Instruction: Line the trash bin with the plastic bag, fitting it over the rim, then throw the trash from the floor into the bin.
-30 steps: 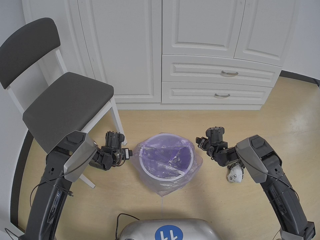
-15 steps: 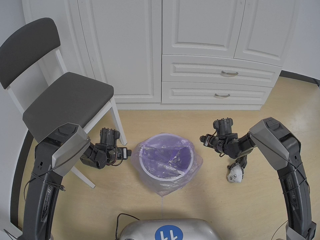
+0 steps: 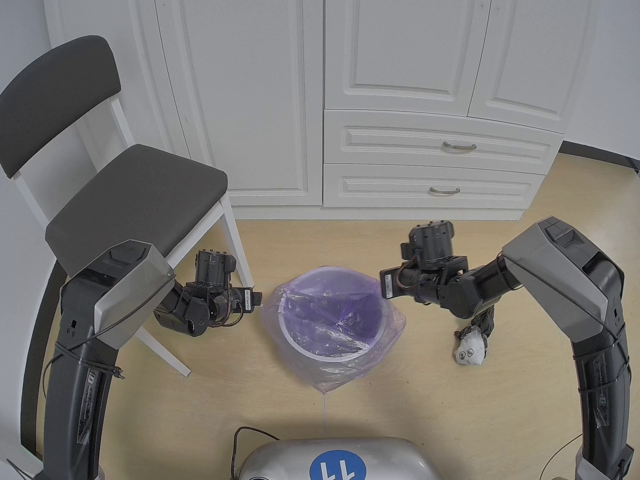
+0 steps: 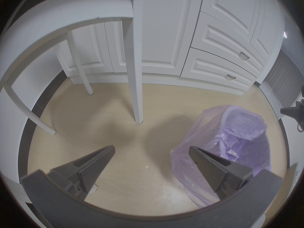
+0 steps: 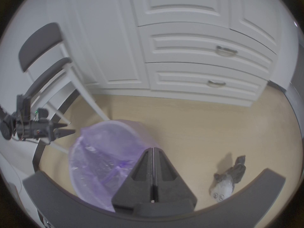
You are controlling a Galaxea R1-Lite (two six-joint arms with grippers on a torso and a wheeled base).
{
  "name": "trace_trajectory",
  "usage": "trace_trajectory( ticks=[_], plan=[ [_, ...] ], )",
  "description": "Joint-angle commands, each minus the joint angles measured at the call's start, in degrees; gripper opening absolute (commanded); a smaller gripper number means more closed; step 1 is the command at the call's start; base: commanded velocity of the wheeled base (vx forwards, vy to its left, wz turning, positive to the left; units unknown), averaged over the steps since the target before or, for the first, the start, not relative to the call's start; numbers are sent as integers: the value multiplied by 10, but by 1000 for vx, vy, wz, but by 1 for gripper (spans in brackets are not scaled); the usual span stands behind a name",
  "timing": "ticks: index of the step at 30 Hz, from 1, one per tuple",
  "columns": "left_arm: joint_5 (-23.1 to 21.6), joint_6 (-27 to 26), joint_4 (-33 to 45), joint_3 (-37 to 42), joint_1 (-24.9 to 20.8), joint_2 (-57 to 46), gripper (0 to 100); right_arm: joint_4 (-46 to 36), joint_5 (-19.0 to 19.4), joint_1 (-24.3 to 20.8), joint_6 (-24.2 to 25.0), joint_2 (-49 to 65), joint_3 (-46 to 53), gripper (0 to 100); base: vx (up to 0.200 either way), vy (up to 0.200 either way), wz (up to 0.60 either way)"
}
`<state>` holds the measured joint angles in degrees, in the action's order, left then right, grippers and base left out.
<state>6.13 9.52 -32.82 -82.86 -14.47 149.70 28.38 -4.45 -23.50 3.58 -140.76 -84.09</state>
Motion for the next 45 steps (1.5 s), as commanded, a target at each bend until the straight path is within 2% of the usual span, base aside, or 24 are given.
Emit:
trace_trajectory(
  ticks=[1, 5, 11, 16, 22, 25, 30, 31, 34, 41, 45],
  plan=[
    [0, -3, -4, 4, 0, -6, 100, -39, 5, -65, -21, -18, -19, 0, 0, 0, 0],
    [1, -14, -5, 4, 0, -1, 100, -75, 3, -86, -18, -70, -77, 0, 0, 0, 0],
    [2, -14, -5, 4, 1, 2, 100, -108, -3, -80, -15, -139, -173, 0, 0, 0, 0],
    [3, -14, -12, 4, 1, 2, 100, -204, -6, -73, 33, -180, -277, 0, 0, 0, 0],
    [3, -13, -26, 3, 3, 4, 100, -257, -5, -73, 50, -198, -305, 0, 0, 0, 0],
    [4, -13, -27, 2, 3, 6, 100, -244, -5, -69, 46, -214, -305, 0, 0, 0, 0],
    [4, -13, -30, -2, 4, 8, 100, -153, -13, -66, 48, -253, -305, 0, 0, 0, 0],
    [4, -13, -40, -2, 4, 8, 100, -100, -21, -65, 51, -263, -305, 0, 0, 0, 0],
    [4, -13, -53, 2, 4, 8, 100, -33, -37, -58, 50, -273, -305, 0, 0, 0, 0],
    [4, -13, -56, 2, 4, 7, 100, 83, -48, -41, 54, -271, -305, 0, 0, 0, 0],
    [5, -13, -59, 4, 5, 6, 100, 130, -59, -41, 72, -260, -305, 0, 0, 0, 0]
  ],
)
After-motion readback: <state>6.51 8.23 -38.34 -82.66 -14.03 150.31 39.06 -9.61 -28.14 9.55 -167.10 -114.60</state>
